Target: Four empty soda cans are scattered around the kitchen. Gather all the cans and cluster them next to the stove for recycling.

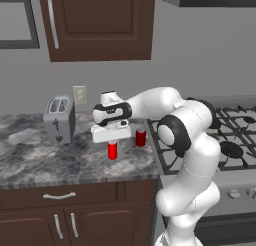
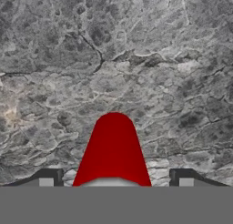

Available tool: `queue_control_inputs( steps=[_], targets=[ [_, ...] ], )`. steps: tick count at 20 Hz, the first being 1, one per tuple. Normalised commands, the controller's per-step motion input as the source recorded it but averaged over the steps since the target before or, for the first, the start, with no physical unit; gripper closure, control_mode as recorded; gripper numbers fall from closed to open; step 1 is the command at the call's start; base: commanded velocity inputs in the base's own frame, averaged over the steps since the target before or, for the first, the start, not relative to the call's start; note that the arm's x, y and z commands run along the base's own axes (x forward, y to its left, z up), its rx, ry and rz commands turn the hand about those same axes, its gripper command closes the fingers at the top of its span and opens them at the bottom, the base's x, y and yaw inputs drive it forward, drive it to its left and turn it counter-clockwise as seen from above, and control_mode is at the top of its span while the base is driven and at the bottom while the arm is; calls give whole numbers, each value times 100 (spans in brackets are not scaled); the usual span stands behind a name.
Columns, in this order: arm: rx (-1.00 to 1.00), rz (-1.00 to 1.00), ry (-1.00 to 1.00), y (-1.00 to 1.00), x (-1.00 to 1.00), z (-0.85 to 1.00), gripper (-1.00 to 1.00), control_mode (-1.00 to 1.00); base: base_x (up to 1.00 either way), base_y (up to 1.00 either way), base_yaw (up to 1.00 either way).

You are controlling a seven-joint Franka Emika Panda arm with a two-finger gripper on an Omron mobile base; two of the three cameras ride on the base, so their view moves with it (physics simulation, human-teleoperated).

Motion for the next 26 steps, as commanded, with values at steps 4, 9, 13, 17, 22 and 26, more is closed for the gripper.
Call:
queue_control_inputs(
  steps=[4,9,13,17,22,26],
  targets=[
    [0,0,0,0,0,0,100,-100,0,0,0],
    [0,0,0,-22,-13,8,100,-100,0,0,0],
    [0,0,1,-62,-29,38,100,-100,0,0,0],
    [0,0,4,-74,0,6,100,-100,0,0,0],
    [4,-3,0,-78,-2,0,100,-100,0,0,0],
    [0,-1,0,-42,27,0,100,-100,0,0,0]
  ],
)
